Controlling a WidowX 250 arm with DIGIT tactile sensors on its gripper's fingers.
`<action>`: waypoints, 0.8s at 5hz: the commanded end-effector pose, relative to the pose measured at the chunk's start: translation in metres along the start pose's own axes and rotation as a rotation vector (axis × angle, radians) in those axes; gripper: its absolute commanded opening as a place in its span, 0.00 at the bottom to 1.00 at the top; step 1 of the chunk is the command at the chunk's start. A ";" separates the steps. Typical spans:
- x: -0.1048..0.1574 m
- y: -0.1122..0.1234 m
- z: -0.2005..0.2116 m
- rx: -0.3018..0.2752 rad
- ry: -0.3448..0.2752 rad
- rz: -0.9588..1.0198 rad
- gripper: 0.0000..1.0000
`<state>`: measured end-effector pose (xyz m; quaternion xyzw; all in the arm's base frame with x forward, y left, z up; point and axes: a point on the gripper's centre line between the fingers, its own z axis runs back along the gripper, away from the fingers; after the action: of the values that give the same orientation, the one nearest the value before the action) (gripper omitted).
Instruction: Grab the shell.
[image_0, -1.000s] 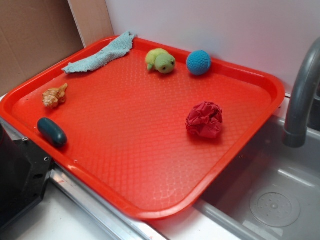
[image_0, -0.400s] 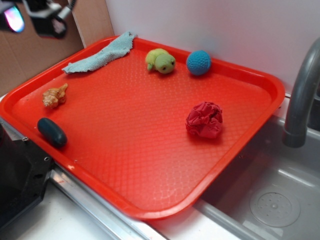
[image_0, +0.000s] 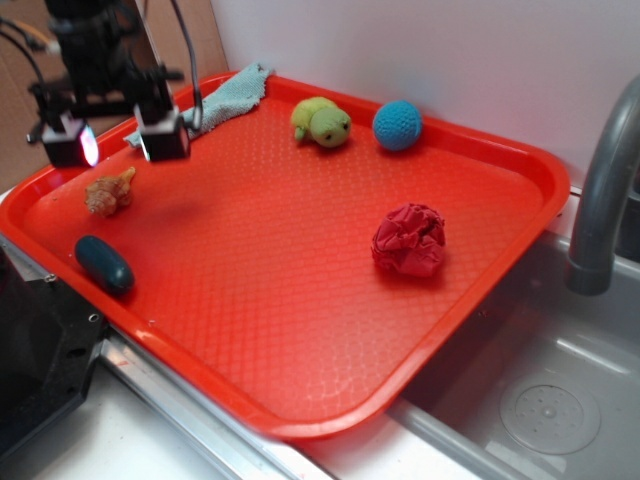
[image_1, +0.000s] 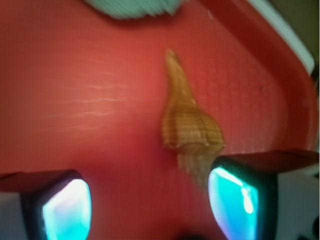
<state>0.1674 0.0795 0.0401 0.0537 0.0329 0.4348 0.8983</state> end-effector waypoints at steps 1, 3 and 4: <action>0.002 0.035 -0.018 0.052 -0.001 -0.089 1.00; 0.006 0.038 -0.021 0.071 -0.015 -0.231 1.00; 0.015 0.052 -0.032 -0.009 -0.026 -0.308 1.00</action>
<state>0.1486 0.1145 0.0161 0.0470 0.0205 0.2924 0.9549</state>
